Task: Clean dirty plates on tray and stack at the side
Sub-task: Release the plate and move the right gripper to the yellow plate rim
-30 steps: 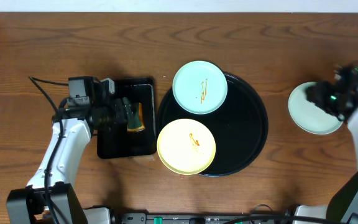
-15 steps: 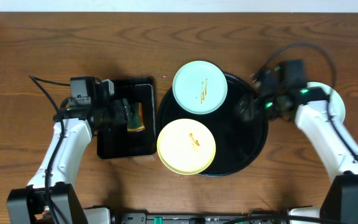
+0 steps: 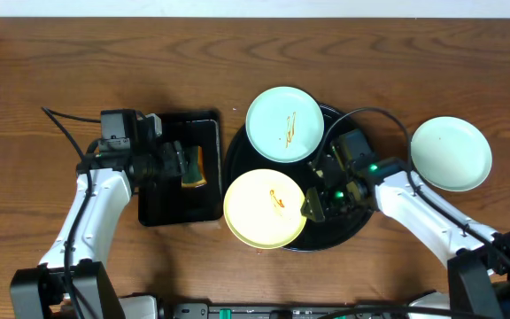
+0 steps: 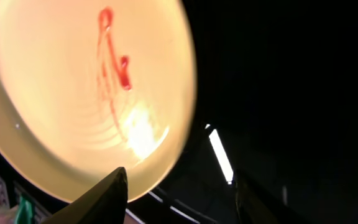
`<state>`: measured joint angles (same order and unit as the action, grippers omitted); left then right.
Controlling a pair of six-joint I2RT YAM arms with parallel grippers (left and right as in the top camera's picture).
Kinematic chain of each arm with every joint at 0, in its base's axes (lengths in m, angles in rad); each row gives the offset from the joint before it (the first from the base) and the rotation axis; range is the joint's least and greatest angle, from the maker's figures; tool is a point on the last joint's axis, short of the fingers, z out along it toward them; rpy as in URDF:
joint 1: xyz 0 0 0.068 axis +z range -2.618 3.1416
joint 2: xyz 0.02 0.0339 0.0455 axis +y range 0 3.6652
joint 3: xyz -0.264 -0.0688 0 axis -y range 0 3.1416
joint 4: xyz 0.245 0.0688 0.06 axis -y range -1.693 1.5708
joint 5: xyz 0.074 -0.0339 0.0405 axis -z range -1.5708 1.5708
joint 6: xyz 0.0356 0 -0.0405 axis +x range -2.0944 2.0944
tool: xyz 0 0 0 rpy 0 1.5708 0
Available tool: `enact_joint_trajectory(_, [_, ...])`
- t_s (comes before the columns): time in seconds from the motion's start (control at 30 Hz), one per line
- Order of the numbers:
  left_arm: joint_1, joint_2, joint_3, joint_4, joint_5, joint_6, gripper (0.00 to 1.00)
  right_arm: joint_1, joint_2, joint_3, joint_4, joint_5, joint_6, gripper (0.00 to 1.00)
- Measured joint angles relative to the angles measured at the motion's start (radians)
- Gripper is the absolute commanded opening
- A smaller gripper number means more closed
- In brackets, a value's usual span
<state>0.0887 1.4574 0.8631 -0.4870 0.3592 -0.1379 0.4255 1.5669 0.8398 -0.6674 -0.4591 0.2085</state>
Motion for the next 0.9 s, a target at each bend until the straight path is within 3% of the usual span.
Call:
enact_joint_trajectory(0.07, [0.000, 0.000, 0.000, 0.000, 0.000, 0.000, 0.76, 0.016, 0.000, 0.000, -0.001, -0.006, 0.027, 0.40])
enact_joint_trajectory(0.7, [0.000, 0.000, 0.000, -0.001, 0.000, 0.000, 0.76, 0.118, 0.000, -0.050, -0.010, -0.005, 0.344, 0.35])
enact_joint_trajectory(0.9, [0.000, 0.000, 0.000, -0.003, 0.000, 0.000, 0.77, 0.174, 0.000, -0.050, -0.012, -0.012, 0.518, 0.40])
